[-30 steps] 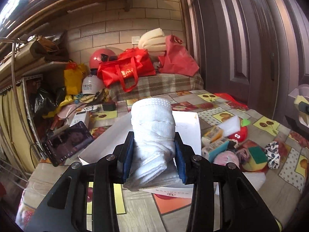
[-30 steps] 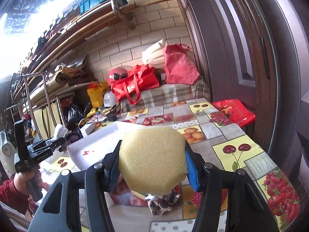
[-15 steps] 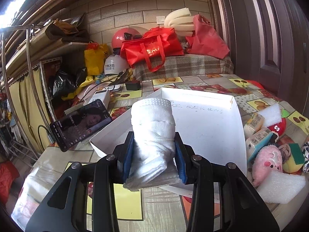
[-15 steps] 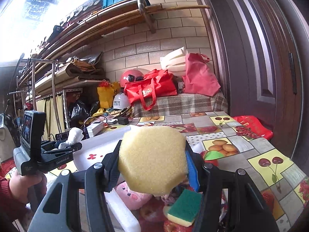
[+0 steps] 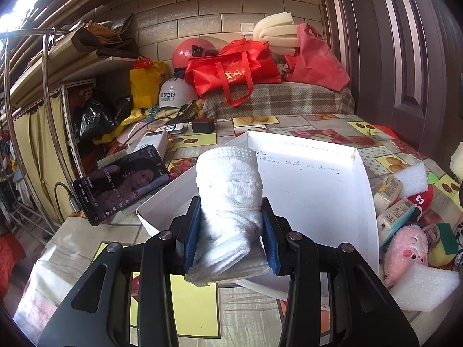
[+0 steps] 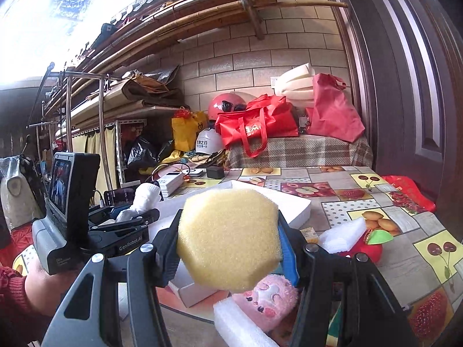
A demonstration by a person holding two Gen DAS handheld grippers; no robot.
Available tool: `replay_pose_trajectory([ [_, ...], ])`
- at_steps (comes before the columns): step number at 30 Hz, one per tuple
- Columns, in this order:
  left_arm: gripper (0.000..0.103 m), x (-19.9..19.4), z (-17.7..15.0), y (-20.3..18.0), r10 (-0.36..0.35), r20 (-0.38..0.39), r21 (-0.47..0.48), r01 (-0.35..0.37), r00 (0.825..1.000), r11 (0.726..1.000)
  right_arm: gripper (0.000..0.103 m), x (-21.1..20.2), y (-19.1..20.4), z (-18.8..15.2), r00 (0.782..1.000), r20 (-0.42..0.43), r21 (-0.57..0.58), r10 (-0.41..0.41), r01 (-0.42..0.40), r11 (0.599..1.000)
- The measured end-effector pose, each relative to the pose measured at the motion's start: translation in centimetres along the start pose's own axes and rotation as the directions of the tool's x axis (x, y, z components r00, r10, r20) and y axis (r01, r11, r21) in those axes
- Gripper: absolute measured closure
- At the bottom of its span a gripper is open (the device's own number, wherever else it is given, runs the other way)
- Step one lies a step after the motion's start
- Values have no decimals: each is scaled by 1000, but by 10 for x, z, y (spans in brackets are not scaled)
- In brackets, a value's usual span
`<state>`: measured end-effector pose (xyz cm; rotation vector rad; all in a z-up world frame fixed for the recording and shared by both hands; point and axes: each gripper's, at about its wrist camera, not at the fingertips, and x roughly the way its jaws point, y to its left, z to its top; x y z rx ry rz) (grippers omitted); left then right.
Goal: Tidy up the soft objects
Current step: 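Carry the white cloth into the white box and release while the right tool drops the yellow foam there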
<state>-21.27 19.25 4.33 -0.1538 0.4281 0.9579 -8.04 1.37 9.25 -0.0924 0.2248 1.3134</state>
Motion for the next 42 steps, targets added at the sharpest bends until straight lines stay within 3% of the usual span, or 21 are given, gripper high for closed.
replay_pose_trajectory([
  [9, 65, 30, 10, 12, 14, -42, -13, -14, 999, 1000, 46, 39, 18, 1, 997, -75, 21, 26, -25, 999],
  [20, 65, 75, 25, 29, 33, -90, -37, -36, 995, 999, 46, 82, 30, -1, 991, -136, 13, -6, 8, 1000],
  [24, 65, 92, 28, 31, 2, -134, -38, -7, 991, 999, 46, 98, 31, 1, 987, -162, 20, -13, 17, 1000],
  [35, 65, 96, 33, 24, -22, -121, 3, 23, 992, 1000, 45, 128, 23, 2, 969, -243, 44, -46, 59, 997],
  [39, 64, 96, 32, 24, -18, -122, 5, 19, 992, 1000, 39, 129, 23, 2, 966, -251, 38, -56, 68, 997],
  [40, 62, 96, 32, 24, -16, -120, 4, 17, 993, 1000, 26, 129, 24, 2, 966, -251, 36, -58, 69, 997],
  [41, 59, 96, 32, 25, -7, -119, -1, 7, 993, 1000, 20, 128, 23, 2, 967, -246, 36, -62, 73, 997],
  [42, 42, 95, 31, 26, 1, -114, -7, -2, 993, 1000, 14, 127, 23, 3, 969, -239, 35, -64, 75, 997],
])
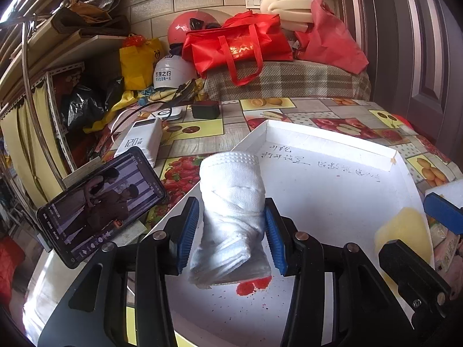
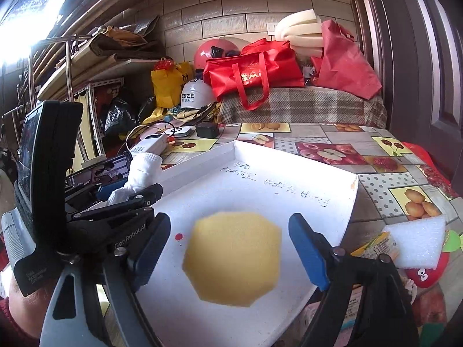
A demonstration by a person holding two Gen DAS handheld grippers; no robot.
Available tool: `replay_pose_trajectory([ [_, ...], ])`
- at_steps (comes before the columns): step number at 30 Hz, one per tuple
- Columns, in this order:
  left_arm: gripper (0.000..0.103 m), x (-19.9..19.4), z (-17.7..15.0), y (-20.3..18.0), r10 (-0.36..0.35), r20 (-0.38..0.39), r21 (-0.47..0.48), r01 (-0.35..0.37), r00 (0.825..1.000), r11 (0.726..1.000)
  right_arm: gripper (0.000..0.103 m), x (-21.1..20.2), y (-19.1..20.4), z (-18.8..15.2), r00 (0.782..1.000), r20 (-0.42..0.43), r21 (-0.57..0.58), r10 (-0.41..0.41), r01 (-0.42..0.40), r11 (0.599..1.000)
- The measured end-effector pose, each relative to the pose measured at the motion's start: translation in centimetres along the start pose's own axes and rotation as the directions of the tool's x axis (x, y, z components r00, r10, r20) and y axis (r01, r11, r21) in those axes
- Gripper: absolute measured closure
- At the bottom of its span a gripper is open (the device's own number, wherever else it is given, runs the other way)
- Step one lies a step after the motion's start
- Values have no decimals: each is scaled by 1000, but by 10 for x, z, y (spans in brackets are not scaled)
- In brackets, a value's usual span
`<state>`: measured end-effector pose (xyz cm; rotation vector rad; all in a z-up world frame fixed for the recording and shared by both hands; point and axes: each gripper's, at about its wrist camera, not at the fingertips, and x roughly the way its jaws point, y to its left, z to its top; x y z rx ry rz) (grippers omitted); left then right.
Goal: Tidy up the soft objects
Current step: 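Carry the white cloth into the white box and release while the right tool drops the yellow foam there, then open and lift both tools away from the white box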
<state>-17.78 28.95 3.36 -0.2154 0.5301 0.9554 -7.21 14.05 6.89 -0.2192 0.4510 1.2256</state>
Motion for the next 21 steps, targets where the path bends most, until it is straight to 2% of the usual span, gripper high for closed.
replay_pose_trajectory([
  [1, 22, -2, 0, 1, 13, 9, -6, -13, 1000, 1000, 7, -2, 0, 0, 1000, 8, -4, -3, 3, 1000],
  [2, 17, -3, -1, 4, 28, 18, -22, -27, 999, 999, 2, -4, -1, 0, 999, 18, 2, -30, 30, 1000],
  [4, 5, -5, -2, 10, 40, 22, -50, -38, 999, 998, 0, -4, -4, 0, 999, 23, 16, -26, 25, 1000],
  [21, 4, -16, -5, 15, 75, 82, -74, -69, 994, 995, 0, -8, 2, -1, 997, 70, -13, -39, 40, 999],
])
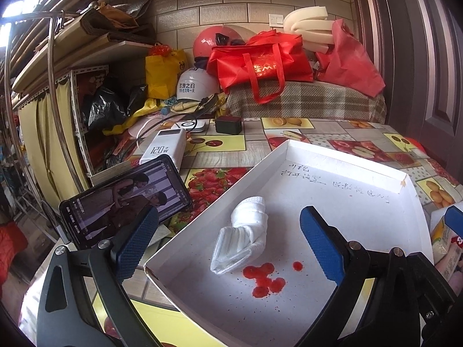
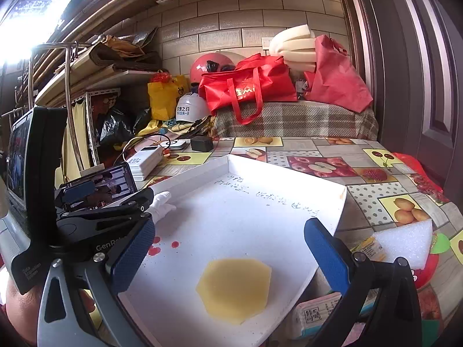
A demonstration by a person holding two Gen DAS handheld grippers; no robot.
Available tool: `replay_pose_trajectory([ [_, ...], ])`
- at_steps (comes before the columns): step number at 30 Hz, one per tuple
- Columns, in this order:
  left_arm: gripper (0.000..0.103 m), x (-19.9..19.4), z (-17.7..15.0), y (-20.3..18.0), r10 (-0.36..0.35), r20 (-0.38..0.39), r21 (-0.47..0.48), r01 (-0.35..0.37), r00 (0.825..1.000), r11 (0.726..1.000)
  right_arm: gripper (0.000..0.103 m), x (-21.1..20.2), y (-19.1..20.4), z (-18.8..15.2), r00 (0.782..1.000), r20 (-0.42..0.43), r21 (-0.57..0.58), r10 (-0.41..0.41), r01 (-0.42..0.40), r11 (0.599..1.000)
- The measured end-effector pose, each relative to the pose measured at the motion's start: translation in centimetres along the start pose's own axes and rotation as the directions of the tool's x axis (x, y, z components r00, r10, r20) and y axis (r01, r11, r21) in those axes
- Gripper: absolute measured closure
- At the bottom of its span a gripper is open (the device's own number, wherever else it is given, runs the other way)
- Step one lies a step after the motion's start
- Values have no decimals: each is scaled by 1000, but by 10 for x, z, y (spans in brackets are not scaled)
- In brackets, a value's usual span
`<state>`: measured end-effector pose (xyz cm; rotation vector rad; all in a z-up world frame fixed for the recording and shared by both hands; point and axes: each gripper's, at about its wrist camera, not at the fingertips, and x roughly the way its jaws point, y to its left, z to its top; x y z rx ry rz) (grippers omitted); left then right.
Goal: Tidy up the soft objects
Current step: 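Open and lift both tools away from the white box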
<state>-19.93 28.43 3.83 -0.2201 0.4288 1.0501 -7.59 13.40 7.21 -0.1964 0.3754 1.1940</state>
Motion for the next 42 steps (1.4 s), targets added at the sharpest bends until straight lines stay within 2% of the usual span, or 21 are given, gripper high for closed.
replay_pose_trajectory([
  [13, 4, -13, -2, -3, 37, 49, -1, -37, 998, 999, 0, -14, 7, -5, 999, 36, -32, 18, -16, 999],
  [24, 4, -22, -6, -12, 65, 57, 32, -67, 996, 997, 0, -27, 8, -10, 999, 36, -37, 27, -25, 999],
  [35, 4, -30, -11, -17, 70, 56, 41, -73, 996, 997, 0, -36, 3, -15, 999, 22, -18, 42, -42, 999],
  [42, 4, -39, -17, -20, 49, 54, 37, -51, 997, 998, 0, -46, -9, -19, 999, 2, 8, 51, -51, 999],
])
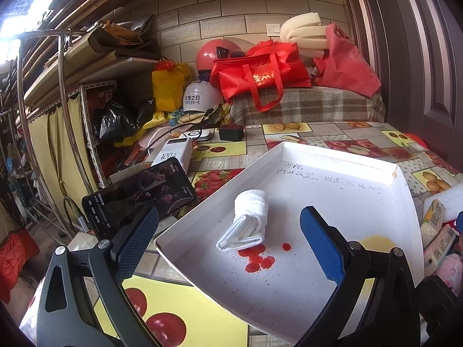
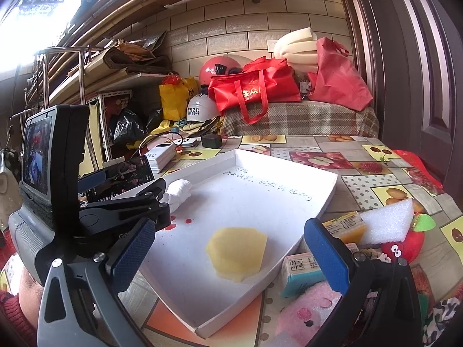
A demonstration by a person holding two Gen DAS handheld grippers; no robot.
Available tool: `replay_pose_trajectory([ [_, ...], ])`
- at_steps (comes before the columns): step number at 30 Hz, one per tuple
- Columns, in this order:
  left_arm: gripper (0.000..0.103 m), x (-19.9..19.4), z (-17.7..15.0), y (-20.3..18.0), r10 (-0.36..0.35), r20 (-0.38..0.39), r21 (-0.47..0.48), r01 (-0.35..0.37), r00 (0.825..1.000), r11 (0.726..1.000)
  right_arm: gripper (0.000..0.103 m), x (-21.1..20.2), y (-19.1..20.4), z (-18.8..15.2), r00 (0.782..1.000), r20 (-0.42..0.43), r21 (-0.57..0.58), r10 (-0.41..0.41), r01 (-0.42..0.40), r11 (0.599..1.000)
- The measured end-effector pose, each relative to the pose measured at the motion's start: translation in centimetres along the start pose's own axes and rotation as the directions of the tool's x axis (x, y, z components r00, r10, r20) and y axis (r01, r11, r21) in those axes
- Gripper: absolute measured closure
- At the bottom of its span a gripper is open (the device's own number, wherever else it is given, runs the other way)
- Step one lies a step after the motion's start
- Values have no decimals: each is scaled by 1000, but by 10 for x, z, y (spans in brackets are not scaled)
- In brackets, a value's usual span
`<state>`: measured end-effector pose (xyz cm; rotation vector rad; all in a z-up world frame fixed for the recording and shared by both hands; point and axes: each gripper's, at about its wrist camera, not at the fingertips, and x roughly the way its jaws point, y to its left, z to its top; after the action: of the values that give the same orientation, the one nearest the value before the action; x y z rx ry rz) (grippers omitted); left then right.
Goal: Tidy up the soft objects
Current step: 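Open and lift both tools away from the white box, then grasp the white foam block with the left tool while the right tool grasps the patterned cloth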
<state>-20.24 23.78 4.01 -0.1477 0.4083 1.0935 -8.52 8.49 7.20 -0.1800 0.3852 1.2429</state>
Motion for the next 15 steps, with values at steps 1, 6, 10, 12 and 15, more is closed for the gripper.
replay_pose_trajectory([
  [1, 4, -3, -2, -1, -10, -2, -1, 10, 1000, 1000, 0, -4, -4, -1, 1000, 2, 5, -1, 1, 1000],
  [6, 4, -29, -11, -17, -128, 8, 25, 128, 992, 991, 0, -33, -49, -3, 998, 39, 61, -58, 55, 997],
  [10, 4, -57, -18, -45, -303, -10, 92, 303, 953, 949, 0, -53, -108, -8, 990, 2, 131, -142, 140, 981],
  [12, 4, -73, -22, -59, -409, -26, 118, 409, 912, 905, 0, -61, -135, -12, 987, -34, 148, -156, 159, 976],
  [15, 4, -86, -23, -76, -565, -94, 133, 572, 820, 809, 0, -78, -163, -17, 991, -58, 150, -122, 130, 980],
])
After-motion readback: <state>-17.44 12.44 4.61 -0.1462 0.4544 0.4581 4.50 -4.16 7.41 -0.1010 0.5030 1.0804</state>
